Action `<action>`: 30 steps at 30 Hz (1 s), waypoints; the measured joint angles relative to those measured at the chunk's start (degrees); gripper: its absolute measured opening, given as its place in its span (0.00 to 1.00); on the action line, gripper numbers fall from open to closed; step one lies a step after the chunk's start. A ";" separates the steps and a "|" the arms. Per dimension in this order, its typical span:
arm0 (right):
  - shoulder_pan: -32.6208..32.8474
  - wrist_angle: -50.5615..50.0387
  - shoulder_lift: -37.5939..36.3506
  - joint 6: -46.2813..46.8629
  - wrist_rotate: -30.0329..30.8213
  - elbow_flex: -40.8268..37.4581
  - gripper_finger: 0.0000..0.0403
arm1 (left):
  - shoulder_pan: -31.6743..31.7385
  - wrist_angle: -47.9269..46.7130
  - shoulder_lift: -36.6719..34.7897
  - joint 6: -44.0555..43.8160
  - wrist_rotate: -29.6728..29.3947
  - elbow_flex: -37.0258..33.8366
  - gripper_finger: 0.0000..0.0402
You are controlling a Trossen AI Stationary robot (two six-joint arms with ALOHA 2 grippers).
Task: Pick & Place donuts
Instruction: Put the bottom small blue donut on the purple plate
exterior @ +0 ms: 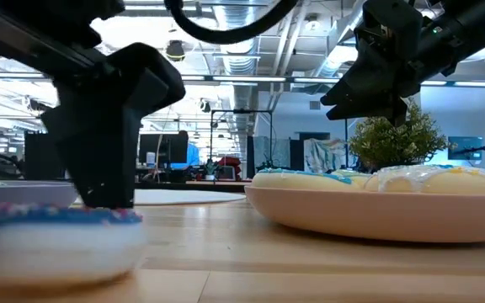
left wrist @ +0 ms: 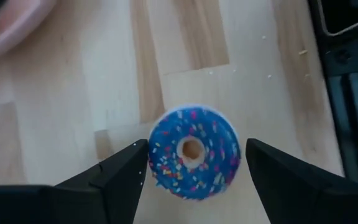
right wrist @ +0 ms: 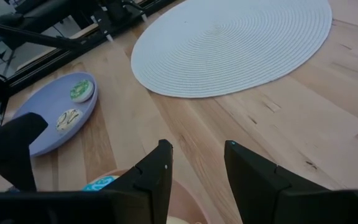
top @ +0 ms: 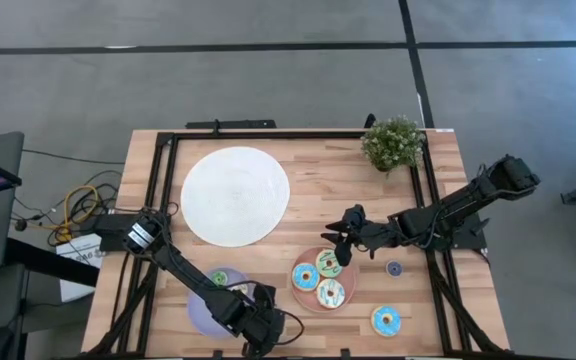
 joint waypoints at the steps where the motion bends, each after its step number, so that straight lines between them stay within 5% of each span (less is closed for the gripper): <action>1: 0.00 0.00 0.00 0.00 0.00 0.00 0.34 | 0.00 0.22 0.00 -0.41 0.66 -0.05 0.66; 30: 0.00 0.00 0.00 0.00 0.02 0.00 0.34 | 0.22 1.29 0.00 0.70 -0.36 -0.45 0.65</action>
